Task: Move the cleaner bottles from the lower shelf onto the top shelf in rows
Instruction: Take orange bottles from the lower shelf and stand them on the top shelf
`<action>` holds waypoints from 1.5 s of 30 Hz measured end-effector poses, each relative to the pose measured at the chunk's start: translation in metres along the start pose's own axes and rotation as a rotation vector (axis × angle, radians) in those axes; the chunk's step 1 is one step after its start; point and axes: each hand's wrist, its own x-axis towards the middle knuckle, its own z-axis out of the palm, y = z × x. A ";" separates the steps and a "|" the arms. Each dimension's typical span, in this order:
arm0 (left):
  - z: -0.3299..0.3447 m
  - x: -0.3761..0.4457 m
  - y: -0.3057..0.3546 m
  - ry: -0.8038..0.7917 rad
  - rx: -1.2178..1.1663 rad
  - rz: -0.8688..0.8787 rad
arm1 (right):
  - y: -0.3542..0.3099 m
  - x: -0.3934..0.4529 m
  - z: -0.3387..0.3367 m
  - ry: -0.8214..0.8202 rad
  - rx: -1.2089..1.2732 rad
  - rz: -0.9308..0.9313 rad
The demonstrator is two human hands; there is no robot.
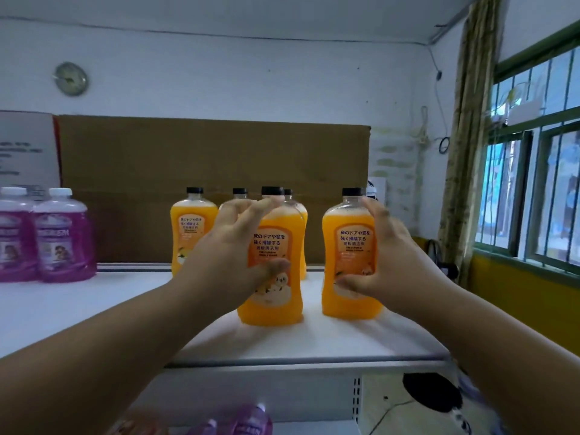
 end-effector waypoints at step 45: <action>0.014 0.001 -0.019 -0.012 -0.227 -0.164 | -0.044 0.058 0.034 -0.177 0.281 -0.183</action>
